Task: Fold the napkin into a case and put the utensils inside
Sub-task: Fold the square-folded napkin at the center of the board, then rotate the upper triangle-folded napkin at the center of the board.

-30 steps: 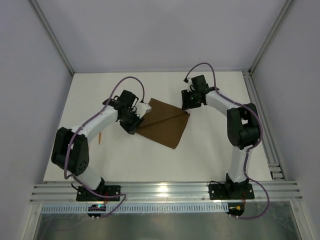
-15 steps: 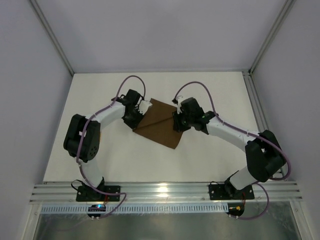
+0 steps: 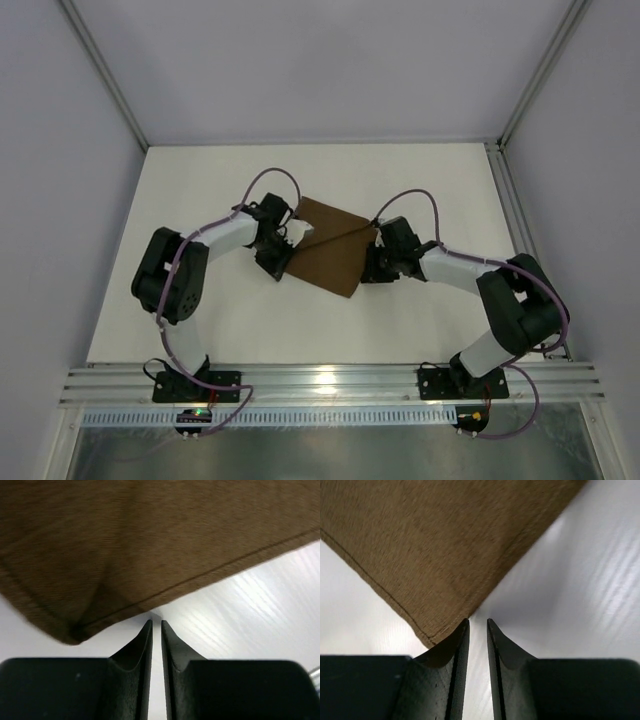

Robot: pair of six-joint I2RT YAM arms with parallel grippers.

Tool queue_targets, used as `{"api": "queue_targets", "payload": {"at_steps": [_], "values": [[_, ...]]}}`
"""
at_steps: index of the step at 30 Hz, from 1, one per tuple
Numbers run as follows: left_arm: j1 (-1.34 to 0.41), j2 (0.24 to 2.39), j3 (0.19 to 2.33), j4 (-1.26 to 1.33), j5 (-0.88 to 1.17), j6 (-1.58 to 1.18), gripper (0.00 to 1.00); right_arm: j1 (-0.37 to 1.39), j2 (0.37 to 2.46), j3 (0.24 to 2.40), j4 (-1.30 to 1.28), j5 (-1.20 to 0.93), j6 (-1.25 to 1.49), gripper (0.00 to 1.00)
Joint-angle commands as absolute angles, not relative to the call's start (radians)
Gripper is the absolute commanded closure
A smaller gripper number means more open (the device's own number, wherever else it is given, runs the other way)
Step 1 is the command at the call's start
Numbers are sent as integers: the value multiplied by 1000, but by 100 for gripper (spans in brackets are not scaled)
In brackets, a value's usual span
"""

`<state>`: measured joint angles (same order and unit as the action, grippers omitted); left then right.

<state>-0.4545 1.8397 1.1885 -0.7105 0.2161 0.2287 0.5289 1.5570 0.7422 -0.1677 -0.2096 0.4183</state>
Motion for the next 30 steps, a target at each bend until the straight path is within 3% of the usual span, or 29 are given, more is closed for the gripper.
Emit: {"api": "queue_targets", "payload": {"at_steps": [1,10,14,22,30], "values": [[-497,1795,1157,-776,376,284,85,447,1572,753,-169,-150,405,75],[-488,1588,1144,-864,371,342,70,310,1603,965,-219,-91,252,71],[-446,1520,1143,-856,327,315,63,285,1591,1053,-140,-177,169,43],[-382,1574,1140,-832,262,264,61,249,1952,1448,-322,-345,19,42],[-347,1614,1141,-816,204,230,61,245,2128,1562,-413,-454,-23,44]]}}
